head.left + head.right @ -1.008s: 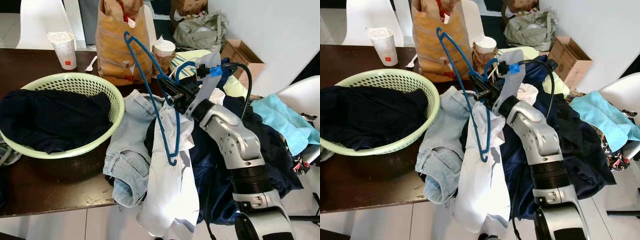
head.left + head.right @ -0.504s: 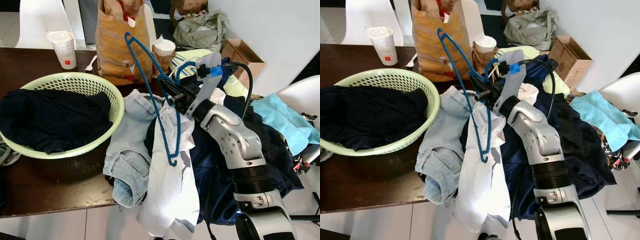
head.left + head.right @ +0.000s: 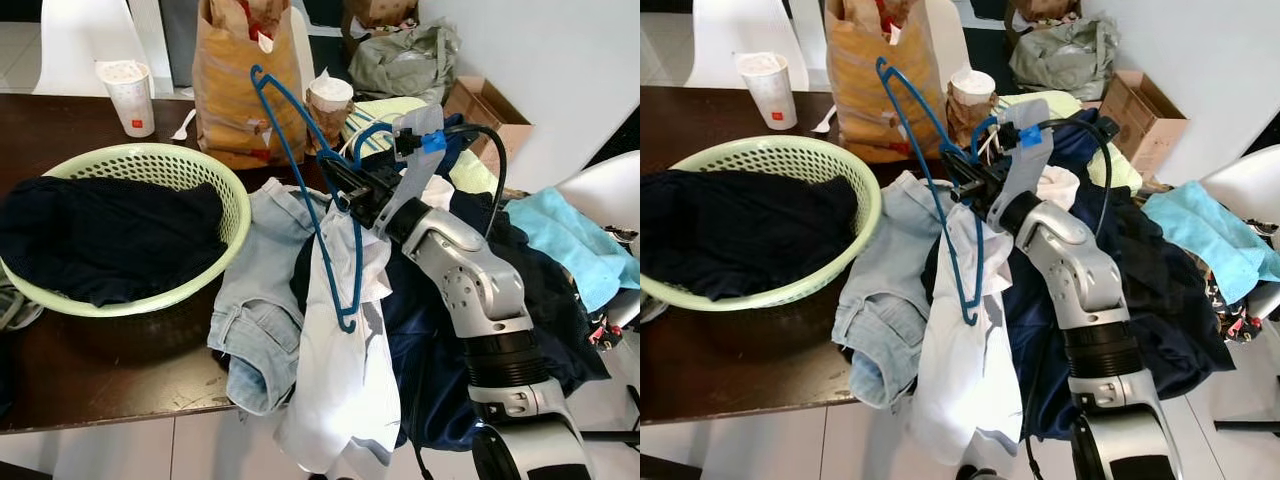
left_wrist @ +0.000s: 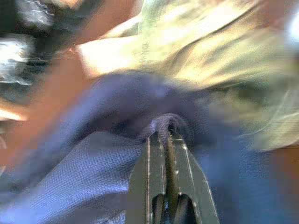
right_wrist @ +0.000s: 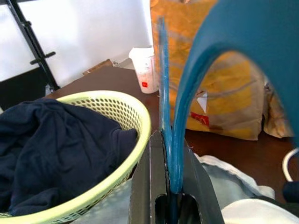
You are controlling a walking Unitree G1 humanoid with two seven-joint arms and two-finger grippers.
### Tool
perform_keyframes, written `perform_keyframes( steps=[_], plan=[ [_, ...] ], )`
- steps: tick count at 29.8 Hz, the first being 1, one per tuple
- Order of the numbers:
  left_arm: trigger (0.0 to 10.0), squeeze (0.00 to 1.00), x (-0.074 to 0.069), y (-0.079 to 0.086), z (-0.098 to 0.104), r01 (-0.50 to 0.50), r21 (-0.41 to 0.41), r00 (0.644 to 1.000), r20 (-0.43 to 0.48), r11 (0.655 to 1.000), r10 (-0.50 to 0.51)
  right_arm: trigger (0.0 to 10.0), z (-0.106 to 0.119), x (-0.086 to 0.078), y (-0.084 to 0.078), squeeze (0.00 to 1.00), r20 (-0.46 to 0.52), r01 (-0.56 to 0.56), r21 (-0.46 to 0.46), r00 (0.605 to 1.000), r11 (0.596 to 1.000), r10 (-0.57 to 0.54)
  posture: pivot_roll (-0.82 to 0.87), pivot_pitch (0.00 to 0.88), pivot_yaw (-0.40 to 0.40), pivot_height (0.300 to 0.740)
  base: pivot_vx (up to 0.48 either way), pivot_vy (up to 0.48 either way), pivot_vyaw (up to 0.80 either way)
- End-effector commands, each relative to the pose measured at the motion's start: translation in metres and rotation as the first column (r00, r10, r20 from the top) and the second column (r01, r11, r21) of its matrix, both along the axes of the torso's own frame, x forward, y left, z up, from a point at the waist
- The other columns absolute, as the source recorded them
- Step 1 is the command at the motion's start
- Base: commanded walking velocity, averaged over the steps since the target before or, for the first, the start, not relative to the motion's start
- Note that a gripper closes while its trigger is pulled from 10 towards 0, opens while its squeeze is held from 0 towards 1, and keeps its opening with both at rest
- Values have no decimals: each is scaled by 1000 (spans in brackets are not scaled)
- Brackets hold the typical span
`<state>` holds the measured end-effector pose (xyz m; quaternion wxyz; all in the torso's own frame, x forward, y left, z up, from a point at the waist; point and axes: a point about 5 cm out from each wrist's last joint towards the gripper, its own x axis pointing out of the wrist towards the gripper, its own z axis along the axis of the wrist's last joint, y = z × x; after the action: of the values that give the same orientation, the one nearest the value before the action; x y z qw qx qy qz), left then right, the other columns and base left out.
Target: Hang hanger
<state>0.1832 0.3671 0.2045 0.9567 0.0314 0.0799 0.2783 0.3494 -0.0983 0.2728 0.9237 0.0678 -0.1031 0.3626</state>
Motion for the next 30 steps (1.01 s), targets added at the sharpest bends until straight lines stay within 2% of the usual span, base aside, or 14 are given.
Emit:
perform_keyframes(
  steps=[1, 2, 3, 4, 5, 7, 9, 10, 11, 13, 14, 21, 25, 30],
  plan=[
    [0, 0, 16, -35, 40, 301, -23, 936, 199, 953, -291, 10000, 1, -1, -2, 0, 7, 8, -2, 1000, 1000, -8, 47, 195, -112, 740, 0, 0, 0],
    [0, 0, 16, -35, 40, 301, -23, 936, 199, 953, -291, 10000, 1, -1, -2, 0, 7, 8, -2, 1000, 1000, -8, 47, 195, -112, 740, 0, 0, 0],
    [0, 0, 19, -59, 70, 490, 38, 827, 296, 871, -478, 10000, 1, 0, -1, 0, 7, 6, 5, 1000, 1000, -6, 51, 193, -110, 740, 0, 0, 0],
    [0, 0, 19, -59, 70, 490, 38, 827, 296, 871, -478, 10000, 1, 0, -1, 0, 7, 6, 5, 1000, 1000, -6, 51, 193, -110, 740, 0, 0, 0],
    [2157, 0, 11, -85, 108, 667, 183, 646, 341, 722, -683, 10000, 2, 0, 1, 0, 7, 3, 15, 1000, 1000, -3, 62, 186, -102, 740, 0, 0, 0],
    [2157, 0, 11, -85, 108, 667, 183, 646, 341, 722, -683, 10000, 2, 0, 1, 0, 7, 3, 15, 1000, 1000, -3, 62, 186, -102, 740, 0, 0, 0],
    [4941, 0, -16, -113, 150, 796, 388, 375, 287, 465, -882, 10000, 2, 0, 3, 0, 5, -1, 41, 1000, 999, 1, 78, 179, -94, 740, 0, 0, 0],
    [4941, 0, -16, -113, 150, 796, 388, 375, 287, 465, -882, 10000, 2, 0, 3, 0, 5, -1, 41, 1000, 999, 1, 78, 179, -94, 740, 0, 0, 0],
    [4941, 0, -26, -119, 161, 811, 434, 306, 258, 393, -917, 10000, 2, 0, 4, 0, 4, -2, 49, 1000, 999, 2, 79, 178, -93, 740, 0, 0, 0],
    [4941, 0, -26, -119, 161, 811, 434, 306, 258, 393, -917, 10000, 2, 0, 4, 0, 4, -2, 49, 1000, 999, 2, 79, 178, -93, 740, 0, 0, 0],
    [10000, 0, -34, -122, 167, 817, 465, 249, 252, 342, -935, 10000, 1, 0, 4, 0, 3, -2, 54, 1000, 999, 2, 82, 173, -90, 740, 0, 0, 0],
    [10000, 0, -45, -134, 171, 841, 484, 133, 252, 244, -959, 10000, 0, 1, 4, 0, 5, -1, 67, 1000, 998, 1, 93, 141, -81, 740, 0, 0, 0],
    [10000, 0, -47, -162, 166, 885, 459, -38, 249, 84, -968, 10000, 2, 2, 6, 0, 8, -9, 93, 1000, 996, 8, 97, 132, -74, 740, -328, 0, 0],
    [10000, 0, -43, -177, 158, 906, 423, -100, 265, 22, -959, 10000, 3, 1, 8, 0, 2, -20, 113, 1000, 993, 19, 96, 134, -71, 740, -371, 0, 0]
  ],
)
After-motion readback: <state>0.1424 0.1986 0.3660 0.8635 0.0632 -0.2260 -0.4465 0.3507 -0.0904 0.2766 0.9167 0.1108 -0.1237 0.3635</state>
